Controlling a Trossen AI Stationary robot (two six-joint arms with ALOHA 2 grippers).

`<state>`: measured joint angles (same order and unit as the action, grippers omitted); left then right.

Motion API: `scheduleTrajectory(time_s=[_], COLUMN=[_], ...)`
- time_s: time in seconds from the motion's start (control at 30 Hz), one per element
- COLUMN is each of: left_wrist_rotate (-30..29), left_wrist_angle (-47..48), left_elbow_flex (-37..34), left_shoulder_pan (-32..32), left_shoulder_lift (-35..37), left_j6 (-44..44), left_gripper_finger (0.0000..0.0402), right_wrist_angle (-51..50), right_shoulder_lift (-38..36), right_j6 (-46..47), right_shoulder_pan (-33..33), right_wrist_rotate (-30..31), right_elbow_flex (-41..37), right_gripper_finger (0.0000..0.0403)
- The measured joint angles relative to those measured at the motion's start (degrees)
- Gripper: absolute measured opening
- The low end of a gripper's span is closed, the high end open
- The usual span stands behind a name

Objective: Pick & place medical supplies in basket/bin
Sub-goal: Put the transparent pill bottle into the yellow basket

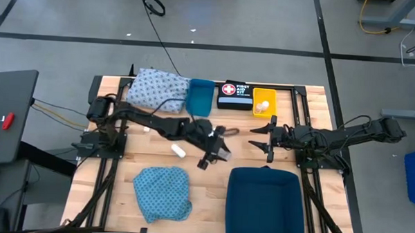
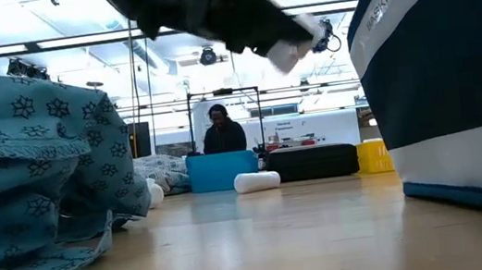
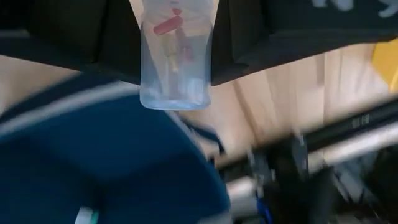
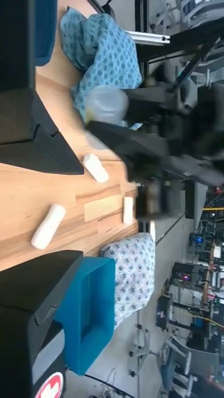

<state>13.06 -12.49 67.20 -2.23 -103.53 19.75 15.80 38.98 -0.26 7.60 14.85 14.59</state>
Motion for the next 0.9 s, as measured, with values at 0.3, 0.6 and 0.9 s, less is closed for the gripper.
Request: scheduleTrajectory(time_s=[0.3, 0.6, 0.9], left_wrist_rotate=[14.71, 18.10, 20.19], left_wrist_angle=[-16.69, -21.17, -26.77], left_elbow_flex=[0.00, 0.00, 0.00], left_shoulder_pan=[8.23, 11.01, 11.07], left_shoulder_lift=[0.03, 0.05, 0.03], left_j6=[-5.66, -6.07, -5.38], left_gripper_finger=[0.0148, 0.0148, 0.0148], right_wrist_angle=[0.55, -3.73, -10.07], right_shoulder_lift=[-0.02, -7.18, -16.17], right_j6=[-1.48, -6.50, -8.19], right_shoulder_pan=[0.00, -0.05, -1.64], right_wrist_rotate=[-0.07, 1.18, 1.53], right_elbow_flex=[-0.02, -0.07, -0.21], right_gripper_finger=[0.0217, 0.0213, 0.0178])
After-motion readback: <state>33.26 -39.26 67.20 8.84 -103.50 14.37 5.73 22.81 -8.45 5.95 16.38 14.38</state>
